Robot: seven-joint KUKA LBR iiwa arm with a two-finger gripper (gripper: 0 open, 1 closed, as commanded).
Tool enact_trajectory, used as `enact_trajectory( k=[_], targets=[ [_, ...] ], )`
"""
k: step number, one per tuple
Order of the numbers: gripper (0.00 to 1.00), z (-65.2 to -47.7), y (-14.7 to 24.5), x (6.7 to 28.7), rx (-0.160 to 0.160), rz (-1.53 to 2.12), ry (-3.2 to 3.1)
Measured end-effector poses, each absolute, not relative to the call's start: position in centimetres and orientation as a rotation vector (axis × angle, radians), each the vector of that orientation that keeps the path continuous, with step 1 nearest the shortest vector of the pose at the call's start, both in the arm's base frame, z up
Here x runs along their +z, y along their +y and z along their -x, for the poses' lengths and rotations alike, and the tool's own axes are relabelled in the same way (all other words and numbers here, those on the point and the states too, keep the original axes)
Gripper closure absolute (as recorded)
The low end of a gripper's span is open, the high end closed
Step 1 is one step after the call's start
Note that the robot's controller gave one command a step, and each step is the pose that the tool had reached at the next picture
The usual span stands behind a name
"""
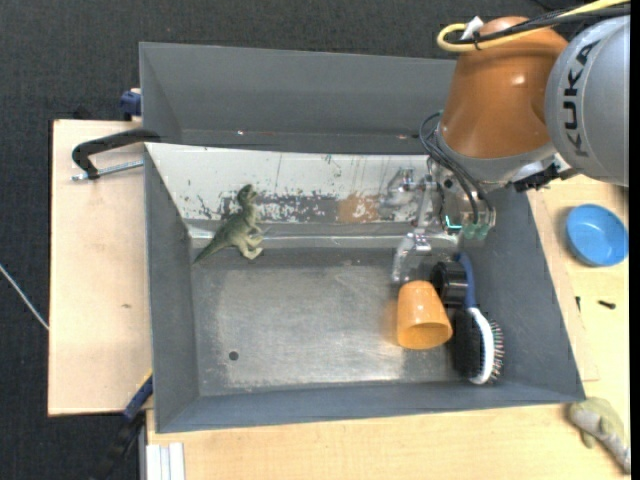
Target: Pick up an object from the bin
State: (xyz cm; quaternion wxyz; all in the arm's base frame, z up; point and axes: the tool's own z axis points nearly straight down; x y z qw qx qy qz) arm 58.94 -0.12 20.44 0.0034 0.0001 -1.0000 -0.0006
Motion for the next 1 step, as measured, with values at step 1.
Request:
enact_trajectory(
  k=[1],
  targets=[
    [0.0,-58.29,-5.44,11.07,-0.007,-0.171,-3.132]
  ],
)
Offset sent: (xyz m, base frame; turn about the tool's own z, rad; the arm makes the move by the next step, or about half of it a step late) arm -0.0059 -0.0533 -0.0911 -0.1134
